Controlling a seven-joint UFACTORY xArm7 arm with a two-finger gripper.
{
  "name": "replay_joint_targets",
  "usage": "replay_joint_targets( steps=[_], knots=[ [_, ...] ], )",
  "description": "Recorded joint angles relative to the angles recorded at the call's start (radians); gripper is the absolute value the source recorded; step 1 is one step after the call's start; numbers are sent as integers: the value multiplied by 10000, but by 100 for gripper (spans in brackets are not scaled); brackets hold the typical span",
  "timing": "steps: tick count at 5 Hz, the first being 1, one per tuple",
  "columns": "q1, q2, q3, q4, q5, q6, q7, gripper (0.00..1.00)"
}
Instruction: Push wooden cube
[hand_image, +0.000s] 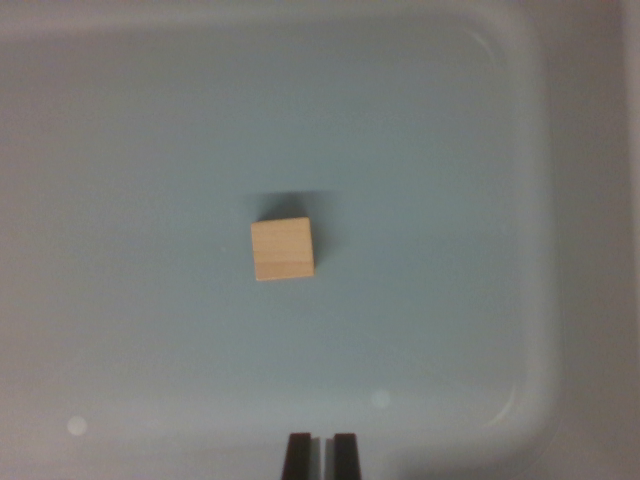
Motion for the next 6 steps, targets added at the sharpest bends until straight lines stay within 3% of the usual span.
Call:
replay_joint_targets(
  steps=[3,6],
  knots=[
    [1,38,-1,-128,-3,-166,-12,0],
    [5,149,-3,-500,-12,-647,-49,0]
  ],
)
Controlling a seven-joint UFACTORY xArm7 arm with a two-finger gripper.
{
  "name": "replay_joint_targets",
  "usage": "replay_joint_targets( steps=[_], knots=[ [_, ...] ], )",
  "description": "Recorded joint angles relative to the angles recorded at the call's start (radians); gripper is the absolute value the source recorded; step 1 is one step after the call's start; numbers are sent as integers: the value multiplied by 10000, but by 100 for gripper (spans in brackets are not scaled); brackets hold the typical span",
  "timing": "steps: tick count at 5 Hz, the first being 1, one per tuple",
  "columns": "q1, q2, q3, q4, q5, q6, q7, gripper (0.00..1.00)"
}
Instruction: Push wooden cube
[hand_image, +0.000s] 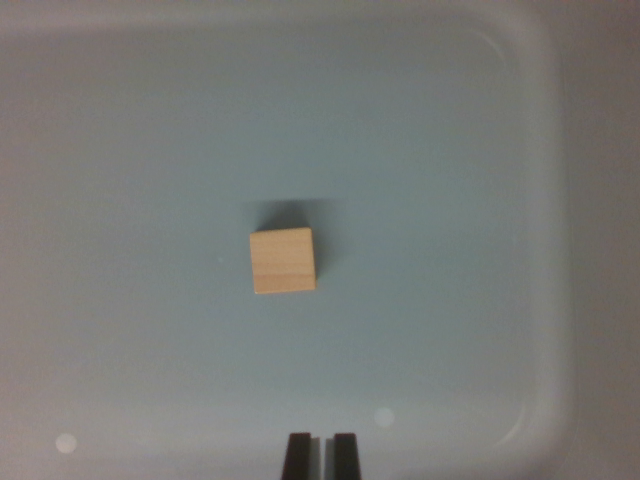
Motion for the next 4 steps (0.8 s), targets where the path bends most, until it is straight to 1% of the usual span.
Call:
replay_joint_targets(
  steps=[1,2,3,4],
  knots=[
    [0,0,0,0,0,0,0,0],
    [2,69,-1,-232,-6,-300,-23,0],
    [2,69,-1,-232,-6,-300,-23,0],
    [5,144,-3,-485,-12,-628,-47,0]
  ],
)
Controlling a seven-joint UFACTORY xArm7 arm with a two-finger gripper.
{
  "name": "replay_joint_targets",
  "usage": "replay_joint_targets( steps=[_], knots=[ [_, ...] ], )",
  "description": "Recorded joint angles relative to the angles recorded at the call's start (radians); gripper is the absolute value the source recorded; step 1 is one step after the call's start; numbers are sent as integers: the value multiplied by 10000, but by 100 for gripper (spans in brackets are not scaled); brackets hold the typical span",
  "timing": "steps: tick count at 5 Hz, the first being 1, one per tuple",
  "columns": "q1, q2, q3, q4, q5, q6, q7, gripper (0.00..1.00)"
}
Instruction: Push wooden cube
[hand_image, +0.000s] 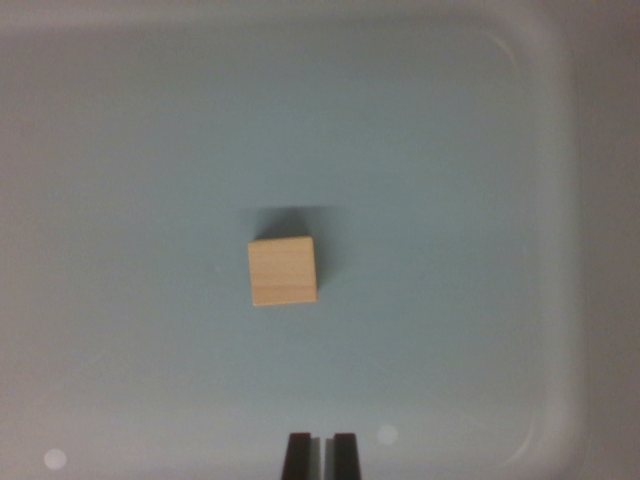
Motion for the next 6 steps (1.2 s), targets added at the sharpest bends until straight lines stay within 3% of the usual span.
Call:
replay_joint_targets(
  steps=[1,2,3,4,5,6],
  knots=[
    [0,0,0,0,0,0,0,0],
    [3,84,-2,-284,-7,-367,-28,0],
    [3,84,-2,-284,-7,-367,-28,0],
    [6,175,-3,-588,-14,-761,-57,0],
    [6,175,-3,-588,-14,-761,-57,0],
    [9,270,-5,-909,-22,-1176,-88,0]
  ],
)
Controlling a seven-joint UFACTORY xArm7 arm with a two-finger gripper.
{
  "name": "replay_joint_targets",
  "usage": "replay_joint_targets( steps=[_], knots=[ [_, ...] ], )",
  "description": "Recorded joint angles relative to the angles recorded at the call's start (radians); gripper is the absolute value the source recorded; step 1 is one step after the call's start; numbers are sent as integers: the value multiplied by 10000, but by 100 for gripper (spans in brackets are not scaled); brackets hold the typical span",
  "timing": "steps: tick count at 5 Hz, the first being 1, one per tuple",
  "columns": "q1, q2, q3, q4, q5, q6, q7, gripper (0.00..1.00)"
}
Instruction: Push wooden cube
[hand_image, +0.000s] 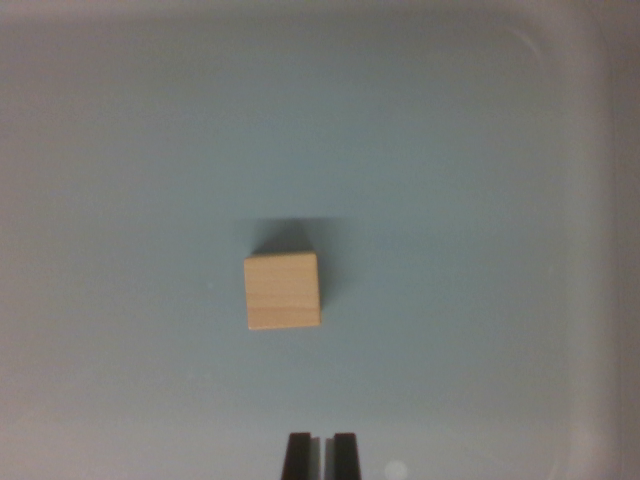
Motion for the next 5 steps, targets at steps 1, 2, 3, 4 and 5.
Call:
replay_joint_targets(
  steps=[1,2,3,4,5],
  knots=[
    [0,0,0,0,0,0,0,0],
    [3,95,-2,-321,-8,-416,-31,0],
    [3,95,-2,-321,-8,-416,-31,0],
    [6,199,-4,-669,-16,-865,-65,0],
    [6,199,-4,-669,-16,-865,-65,0]
  ],
)
